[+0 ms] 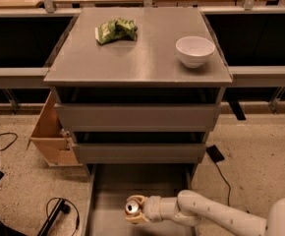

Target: Pick coke can from bottom drawer and place on counter

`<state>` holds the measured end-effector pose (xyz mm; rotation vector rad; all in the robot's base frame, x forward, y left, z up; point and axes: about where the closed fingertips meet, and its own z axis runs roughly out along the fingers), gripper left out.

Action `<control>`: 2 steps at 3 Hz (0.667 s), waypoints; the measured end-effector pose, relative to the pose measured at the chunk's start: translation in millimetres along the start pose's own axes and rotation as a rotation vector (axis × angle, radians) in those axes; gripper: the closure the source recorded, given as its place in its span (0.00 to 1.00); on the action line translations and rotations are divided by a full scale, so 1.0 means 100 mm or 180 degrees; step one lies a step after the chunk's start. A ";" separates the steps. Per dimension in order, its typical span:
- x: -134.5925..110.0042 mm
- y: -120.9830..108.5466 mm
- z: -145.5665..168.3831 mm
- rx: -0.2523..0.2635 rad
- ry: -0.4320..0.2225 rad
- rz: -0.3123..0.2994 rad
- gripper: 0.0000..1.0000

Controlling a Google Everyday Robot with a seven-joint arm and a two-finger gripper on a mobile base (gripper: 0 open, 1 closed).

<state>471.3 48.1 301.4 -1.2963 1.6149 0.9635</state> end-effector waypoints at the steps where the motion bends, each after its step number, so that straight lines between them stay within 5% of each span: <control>1: -1.13 0.54 -0.24 -0.0395 -0.0037 0.0164 1.00; 2: -1.98 0.62 -0.53 -0.0548 -0.0023 0.0144 1.00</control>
Offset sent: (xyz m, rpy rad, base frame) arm 0.0140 -0.0009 0.4002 -0.1112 -0.1053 0.1895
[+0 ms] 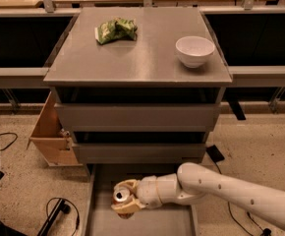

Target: Pick coke can from bottom drawer and place on counter

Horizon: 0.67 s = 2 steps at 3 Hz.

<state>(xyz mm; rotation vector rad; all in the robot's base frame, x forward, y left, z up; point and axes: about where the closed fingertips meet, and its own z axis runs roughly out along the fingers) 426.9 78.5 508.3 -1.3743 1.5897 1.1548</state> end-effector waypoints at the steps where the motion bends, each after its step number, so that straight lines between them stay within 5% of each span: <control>1: -0.85 -0.15 -0.43 0.0203 0.0052 -0.0092 1.00; 2: -1.32 -0.19 -0.65 0.0349 0.0202 -0.0334 1.00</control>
Offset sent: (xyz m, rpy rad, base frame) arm 0.0301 -0.0126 0.0909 -0.0259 -0.0481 -0.0468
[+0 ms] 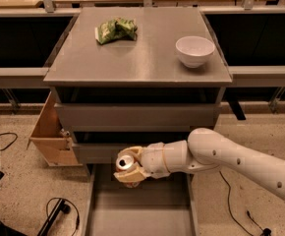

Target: Pick coke can from bottom drawer and place on counter

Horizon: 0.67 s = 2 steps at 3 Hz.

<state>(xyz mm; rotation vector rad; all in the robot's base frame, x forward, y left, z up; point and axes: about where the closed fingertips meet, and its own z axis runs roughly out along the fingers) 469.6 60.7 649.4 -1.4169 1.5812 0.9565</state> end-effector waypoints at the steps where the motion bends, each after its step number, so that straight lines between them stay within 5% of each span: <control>1: 0.00 0.00 0.00 0.0000 0.0000 -0.0001 1.00; 2: -0.48 -0.27 -0.10 0.0003 -0.0005 -0.0153 1.00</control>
Offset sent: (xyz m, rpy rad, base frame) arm 0.1004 0.0211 0.1619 -0.0082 -0.1529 0.0557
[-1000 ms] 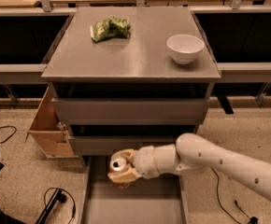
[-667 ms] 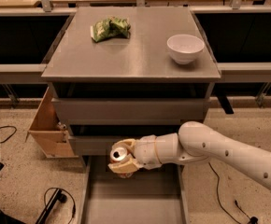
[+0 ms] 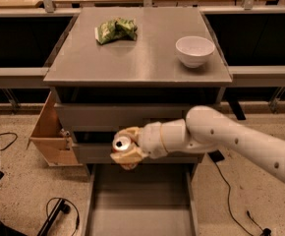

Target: Pick coke can from bottom drawer and place on counter

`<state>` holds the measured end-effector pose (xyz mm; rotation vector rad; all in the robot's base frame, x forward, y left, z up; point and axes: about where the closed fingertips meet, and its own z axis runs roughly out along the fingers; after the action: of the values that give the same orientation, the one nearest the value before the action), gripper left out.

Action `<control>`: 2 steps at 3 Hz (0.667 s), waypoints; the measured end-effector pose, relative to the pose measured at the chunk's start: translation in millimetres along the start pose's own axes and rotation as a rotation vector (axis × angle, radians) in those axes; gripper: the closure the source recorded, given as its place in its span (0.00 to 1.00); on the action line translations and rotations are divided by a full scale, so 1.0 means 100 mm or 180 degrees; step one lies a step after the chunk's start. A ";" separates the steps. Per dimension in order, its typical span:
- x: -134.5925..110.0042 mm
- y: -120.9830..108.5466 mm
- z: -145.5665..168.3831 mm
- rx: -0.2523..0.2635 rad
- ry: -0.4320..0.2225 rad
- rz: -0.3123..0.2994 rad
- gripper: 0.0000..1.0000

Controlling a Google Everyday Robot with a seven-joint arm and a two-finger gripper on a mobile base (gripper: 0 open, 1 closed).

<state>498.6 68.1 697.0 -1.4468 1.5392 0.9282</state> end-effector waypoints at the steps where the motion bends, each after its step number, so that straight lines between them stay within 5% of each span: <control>1: -0.84 -0.51 -0.20 0.0147 -0.0040 -0.0152 1.00; 2: -1.55 -0.95 -0.33 0.0278 -0.0032 -0.0262 1.00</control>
Offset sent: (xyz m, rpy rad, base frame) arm 0.1619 0.0450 0.2577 0.0006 -0.1774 -0.0907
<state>593.0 93.7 853.4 -1.4300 1.4832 0.8086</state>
